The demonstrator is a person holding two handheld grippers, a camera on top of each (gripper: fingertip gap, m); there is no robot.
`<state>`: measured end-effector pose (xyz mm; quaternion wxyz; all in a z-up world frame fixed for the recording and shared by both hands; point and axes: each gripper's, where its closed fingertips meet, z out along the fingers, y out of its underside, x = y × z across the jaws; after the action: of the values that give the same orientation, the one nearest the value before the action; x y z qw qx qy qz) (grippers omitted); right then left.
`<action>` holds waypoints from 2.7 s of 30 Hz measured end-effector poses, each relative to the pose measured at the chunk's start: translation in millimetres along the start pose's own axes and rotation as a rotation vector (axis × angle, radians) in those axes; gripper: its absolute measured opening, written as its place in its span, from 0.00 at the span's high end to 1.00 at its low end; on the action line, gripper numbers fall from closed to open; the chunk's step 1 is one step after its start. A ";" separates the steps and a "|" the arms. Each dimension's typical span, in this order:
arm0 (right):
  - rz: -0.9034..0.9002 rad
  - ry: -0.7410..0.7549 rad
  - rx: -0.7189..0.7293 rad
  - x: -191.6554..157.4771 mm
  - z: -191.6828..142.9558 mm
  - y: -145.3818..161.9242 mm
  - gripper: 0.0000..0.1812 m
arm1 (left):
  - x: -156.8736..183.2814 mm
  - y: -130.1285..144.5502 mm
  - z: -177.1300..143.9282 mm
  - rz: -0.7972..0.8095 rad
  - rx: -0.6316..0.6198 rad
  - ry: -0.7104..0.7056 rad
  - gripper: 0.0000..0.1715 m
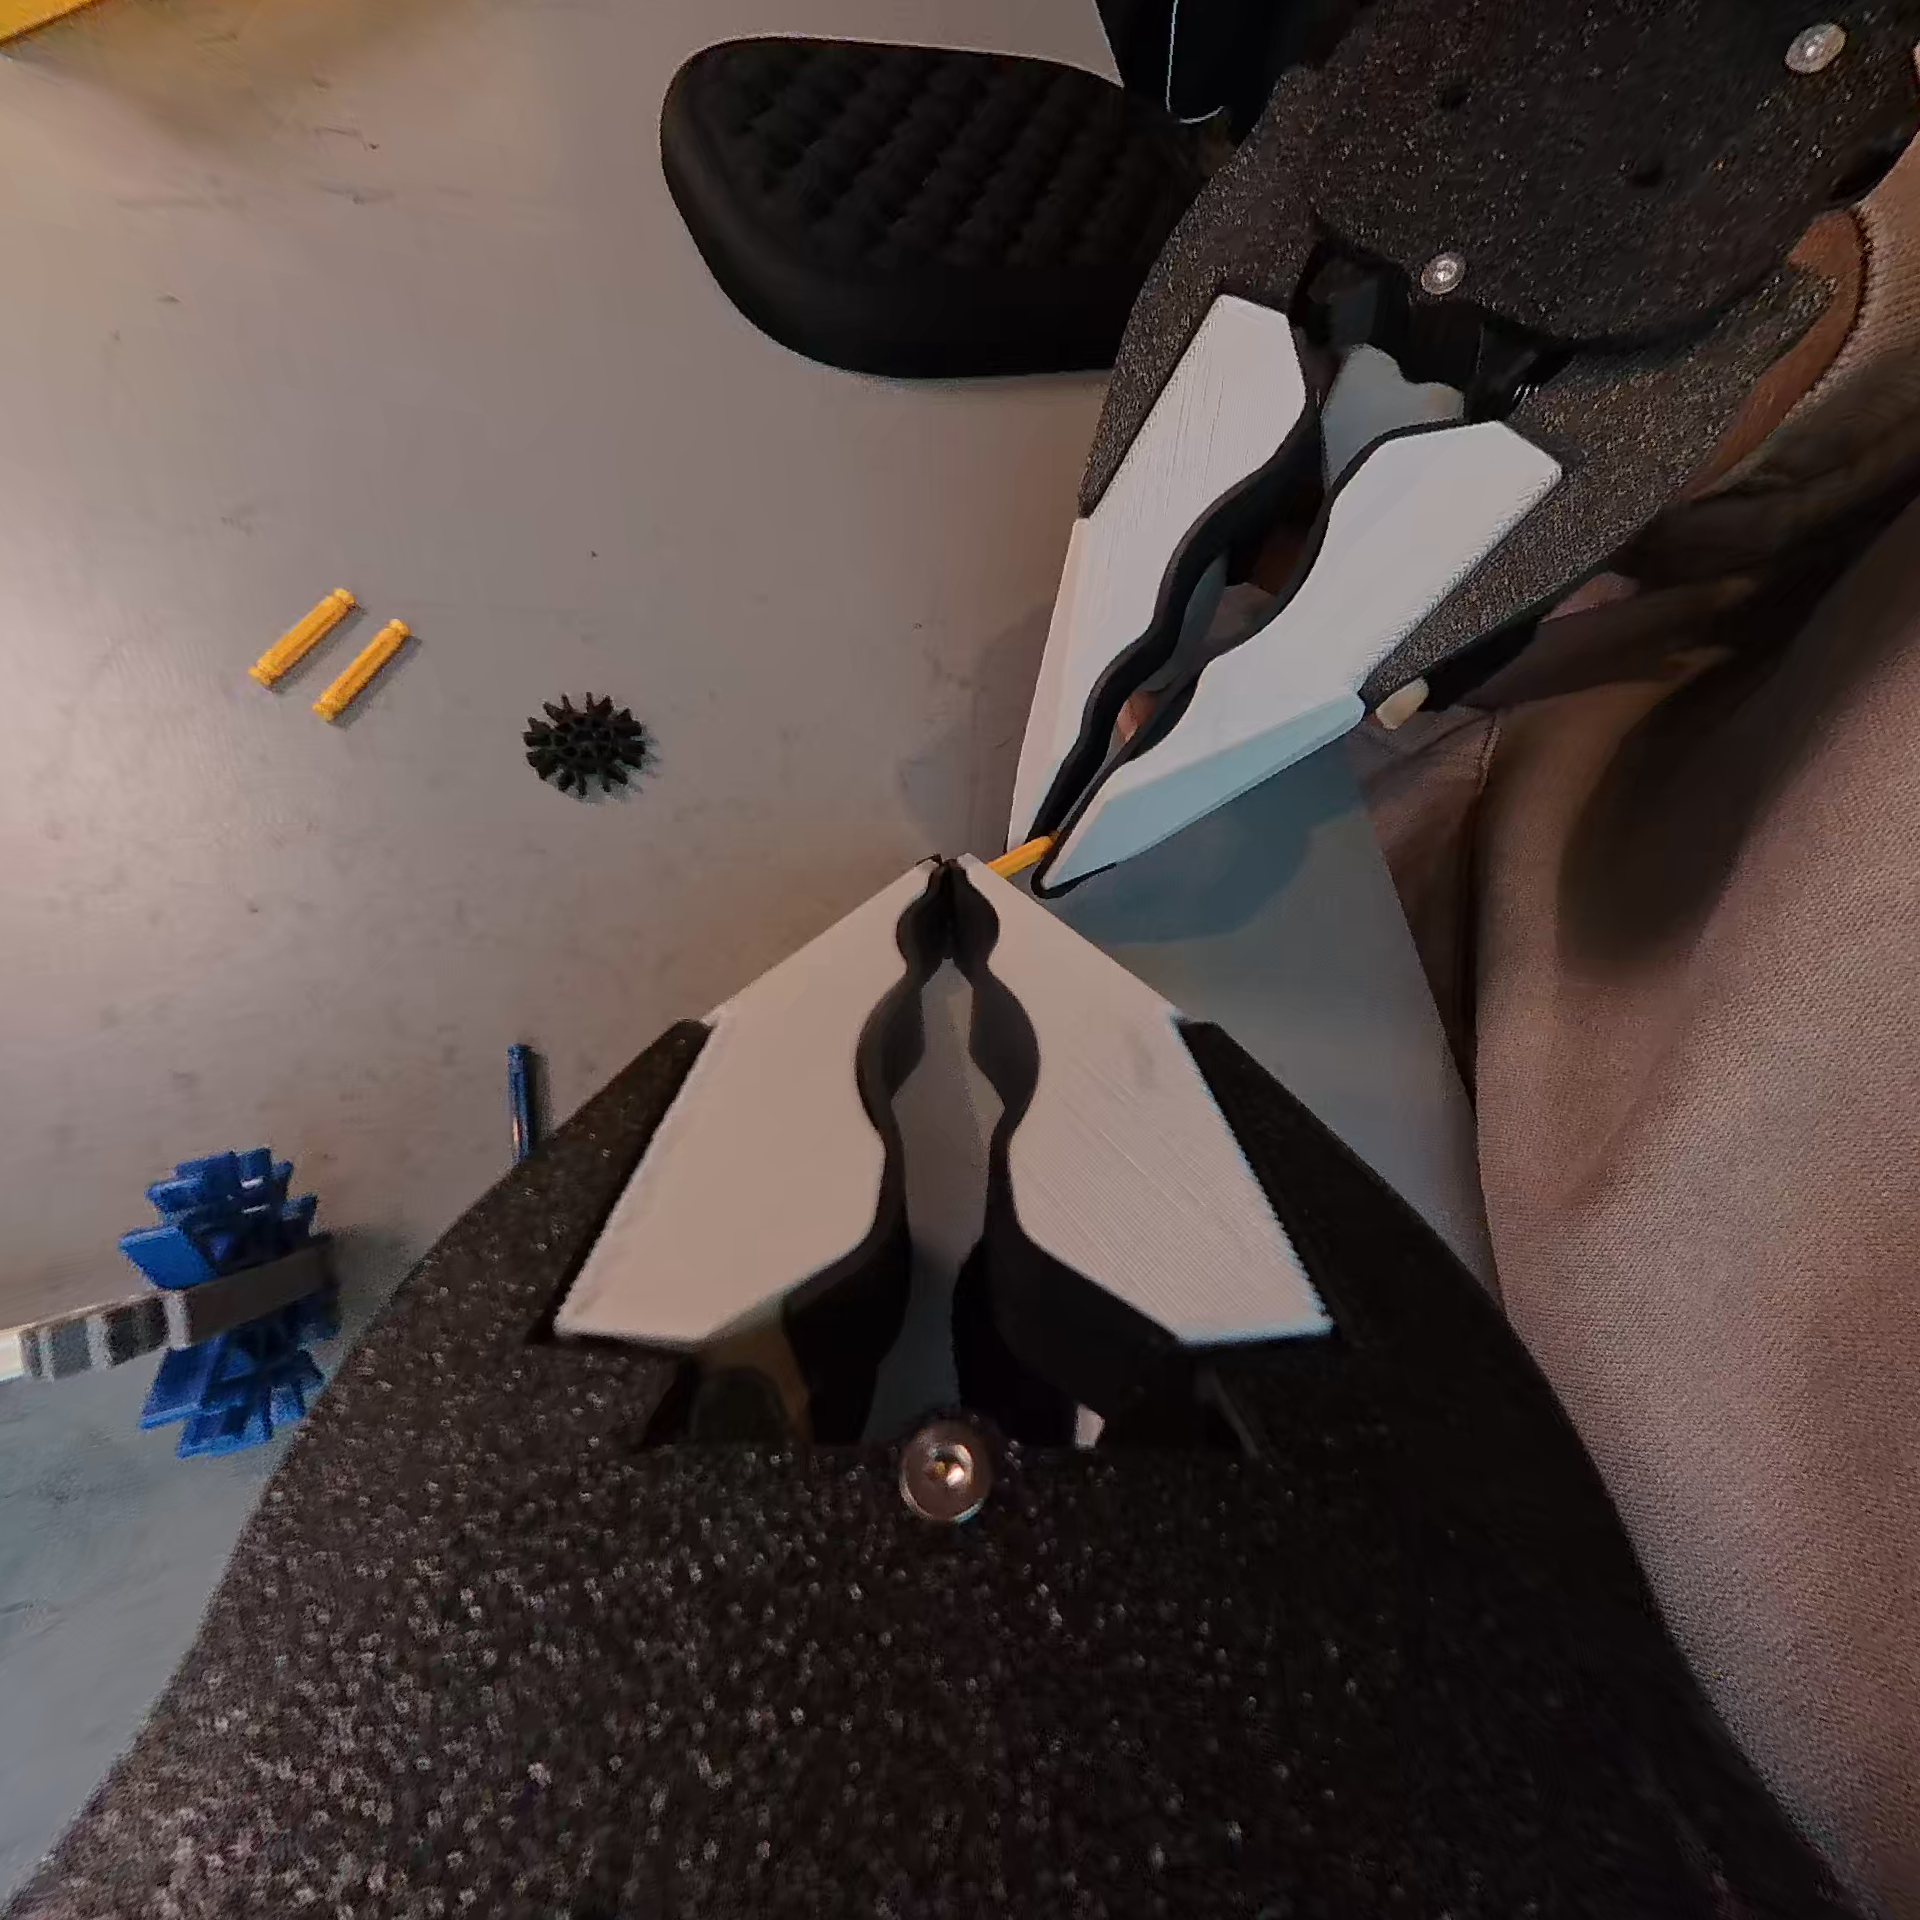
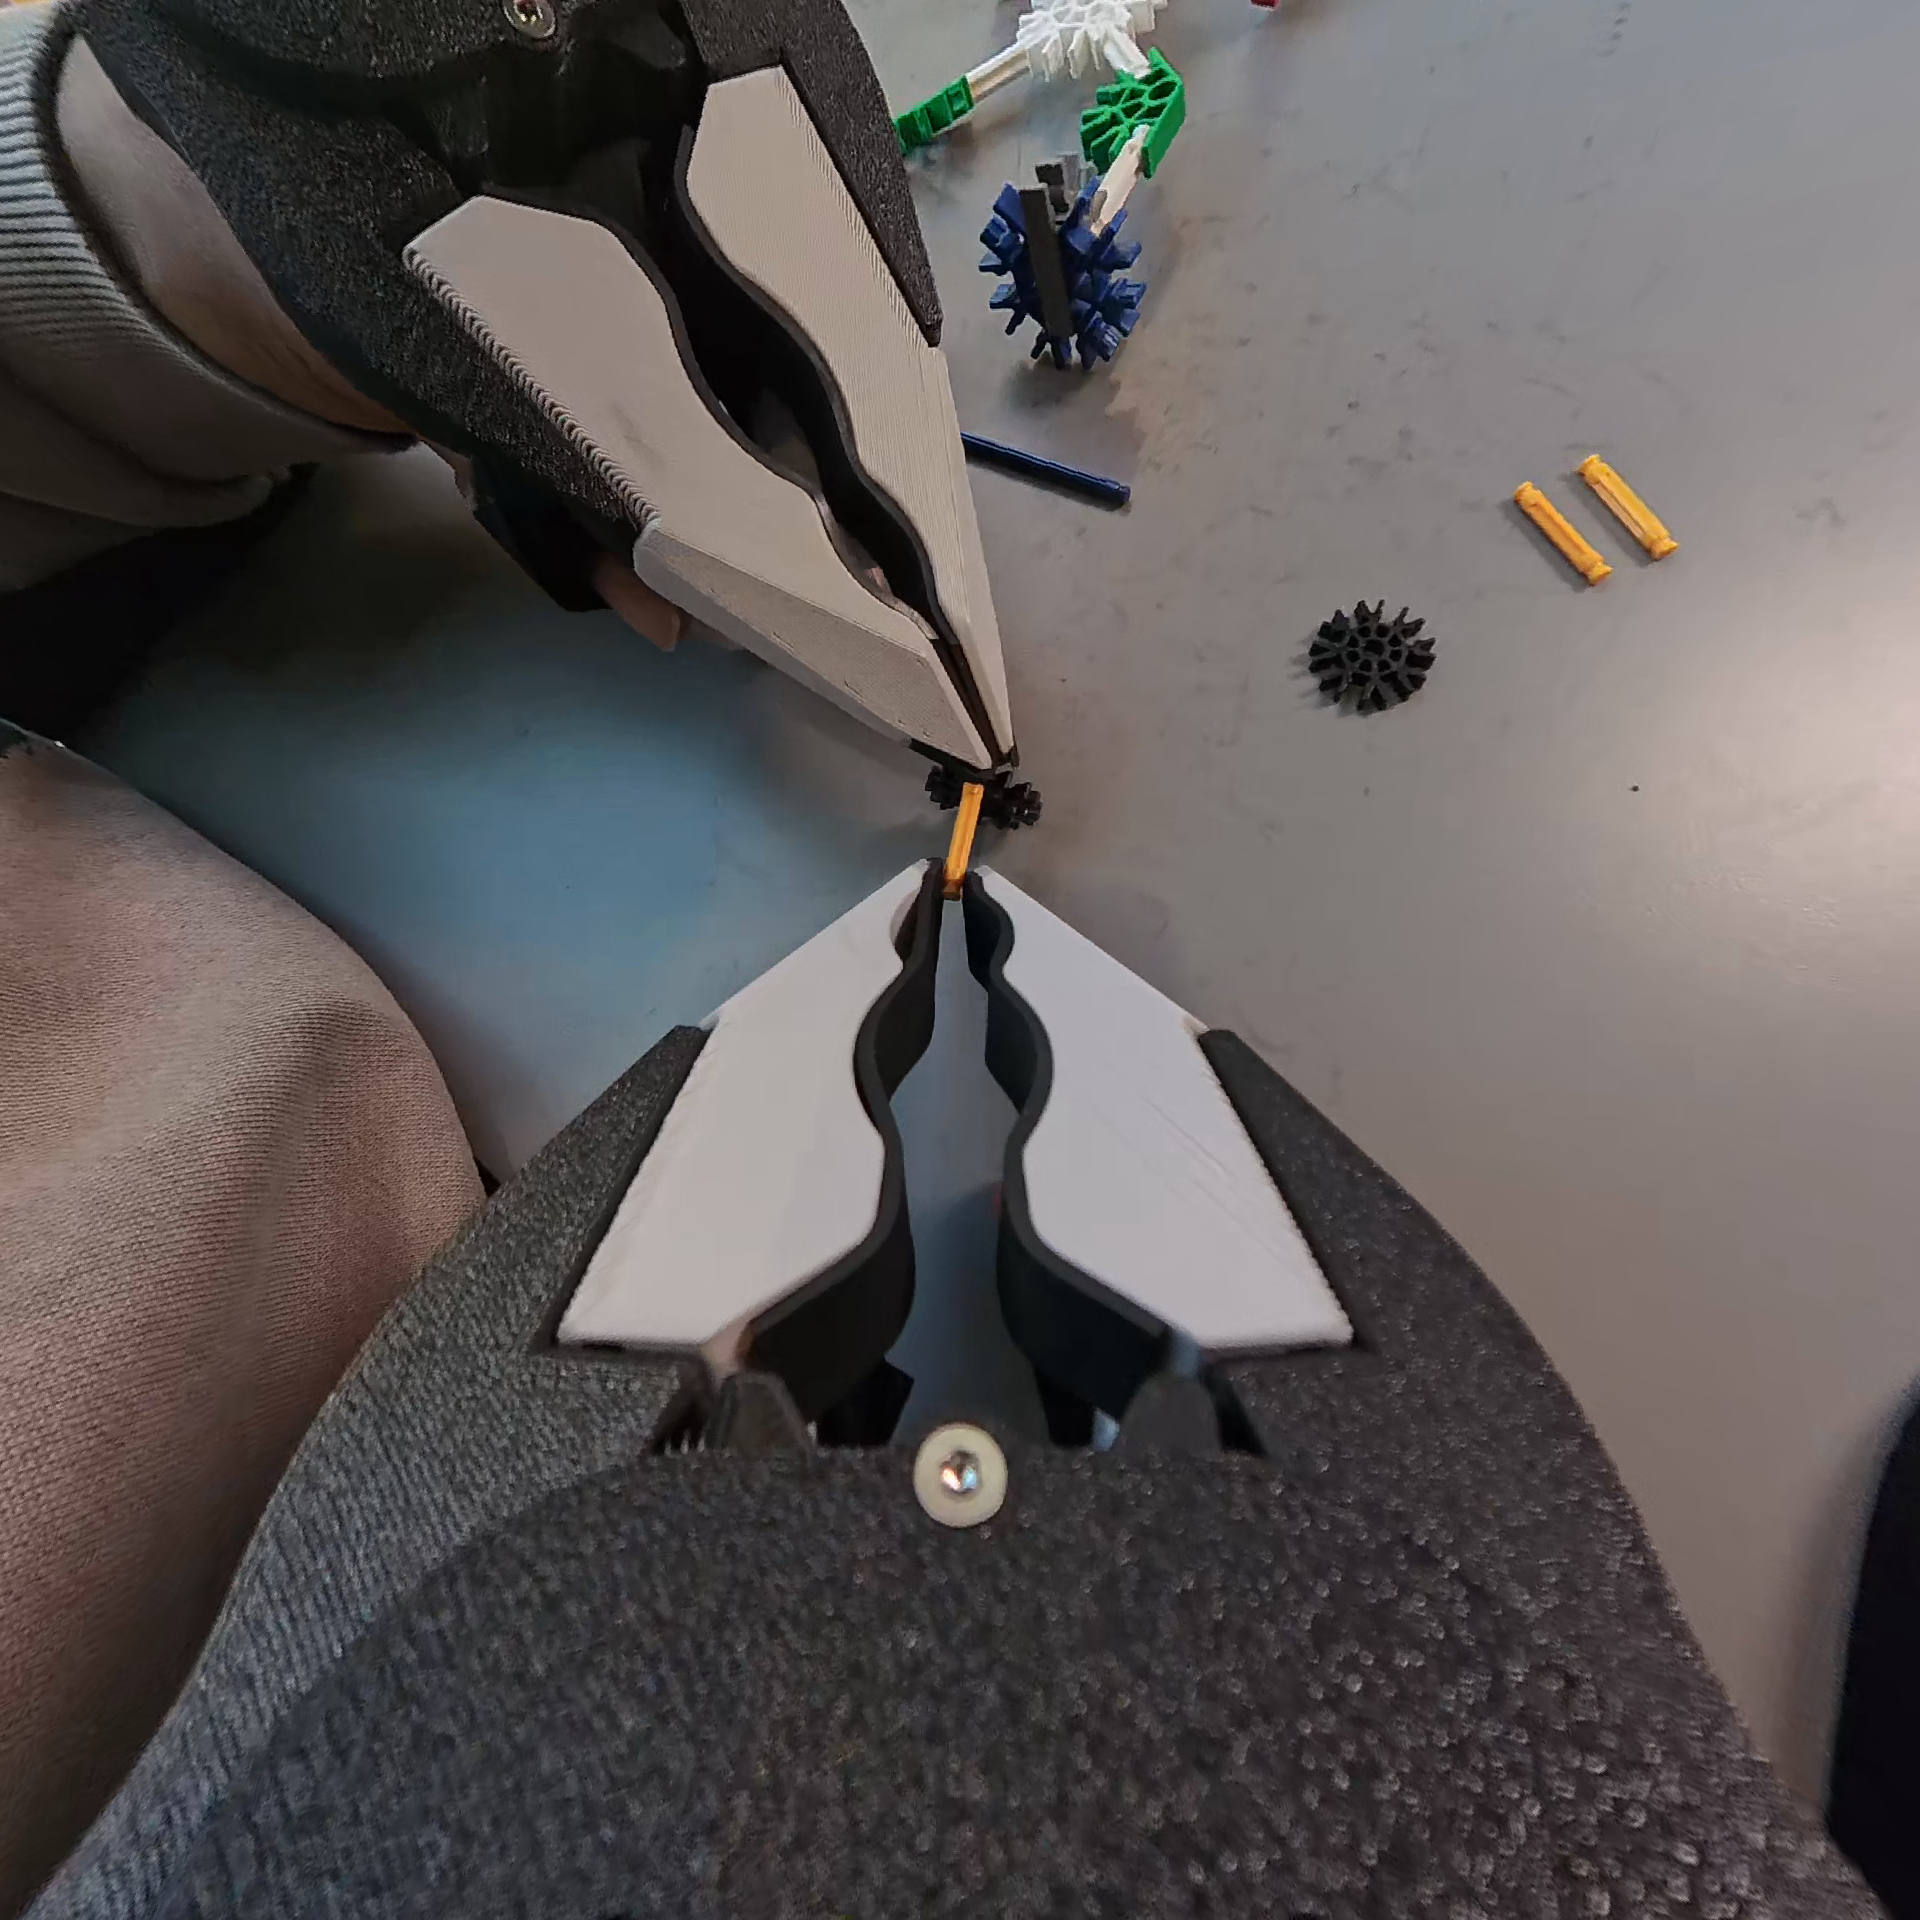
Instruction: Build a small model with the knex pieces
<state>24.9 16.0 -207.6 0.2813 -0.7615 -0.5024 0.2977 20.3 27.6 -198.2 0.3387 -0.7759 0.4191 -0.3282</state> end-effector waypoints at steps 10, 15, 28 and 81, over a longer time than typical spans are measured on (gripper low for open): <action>0.005 -0.015 0.005 -3.1 0.1 -1.7 0.96 | -0.9 -1.7 -1.8 -0.065 -0.006 -0.001 1.00; 0.006 -0.017 0.005 -3.4 0.1 -2.2 0.96 | -2.9 -10.7 -8.6 -0.127 0.057 0.029 1.00; -0.037 -0.024 -0.042 -1.0 -9.0 4.9 0.92 | -3.3 2.6 -8.6 -0.072 -0.017 0.022 0.95; -0.198 0.027 -0.215 3.2 12.1 4.8 0.99 | -6.2 23.3 0.6 0.011 -0.206 -0.160 0.89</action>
<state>19.9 19.0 -219.7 0.2330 -0.7378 -0.6003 0.2026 8.1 23.3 -218.6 0.2914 -0.8278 0.4265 -0.2189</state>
